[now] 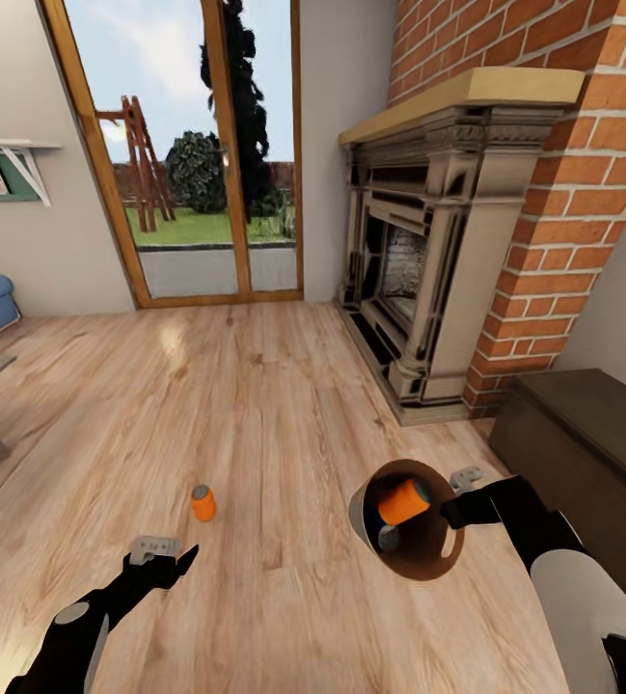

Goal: Put the three can of soda from the living room inside the tash can in the kitchen.

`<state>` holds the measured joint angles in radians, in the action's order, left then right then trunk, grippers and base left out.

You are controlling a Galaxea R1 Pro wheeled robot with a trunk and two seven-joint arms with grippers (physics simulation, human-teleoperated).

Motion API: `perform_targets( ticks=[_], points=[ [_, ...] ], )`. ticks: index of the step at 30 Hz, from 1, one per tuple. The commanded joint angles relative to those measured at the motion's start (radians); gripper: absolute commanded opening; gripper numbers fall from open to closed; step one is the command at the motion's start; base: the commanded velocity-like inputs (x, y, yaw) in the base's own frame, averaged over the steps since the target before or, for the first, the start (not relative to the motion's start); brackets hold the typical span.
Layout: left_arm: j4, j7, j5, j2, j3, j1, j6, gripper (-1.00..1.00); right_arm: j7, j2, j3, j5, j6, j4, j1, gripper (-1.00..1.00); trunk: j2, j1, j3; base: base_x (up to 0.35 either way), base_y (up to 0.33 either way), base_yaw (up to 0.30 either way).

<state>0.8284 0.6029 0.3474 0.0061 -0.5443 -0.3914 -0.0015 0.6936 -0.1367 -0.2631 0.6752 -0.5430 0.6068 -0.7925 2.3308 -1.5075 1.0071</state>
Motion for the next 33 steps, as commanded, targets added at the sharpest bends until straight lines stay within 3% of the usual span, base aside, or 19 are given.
perform_targets(
  ticks=[1, 27, 33],
  points=[
    [0.0, 0.0, 0.001, 0.0, 0.0, 0.0, 0.0, 1.0, 0.0, 0.0, -0.001, -0.014, -0.004, 0.001, 0.0, -1.0, 0.0, 0.0, 0.0, 0.324, 0.0, 0.0],
    [0.0, 0.005, -0.001, 0.0, 0.0, -0.001, 0.002, 1.0, -0.002, 0.014, 0.005, -0.007, -0.004, 0.002, 0.003, -1.0, 0.0, 0.0, 0.0, 0.303, -0.074, 0.0],
    [0.0, 0.004, -0.003, 0.001, -0.002, -0.001, 0.003, 1.0, -0.071, 0.027, 0.005, -0.014, -0.003, 0.002, 0.003, -1.0, 0.0, 0.0, 0.0, 0.017, -0.007, 0.011]
  ],
)
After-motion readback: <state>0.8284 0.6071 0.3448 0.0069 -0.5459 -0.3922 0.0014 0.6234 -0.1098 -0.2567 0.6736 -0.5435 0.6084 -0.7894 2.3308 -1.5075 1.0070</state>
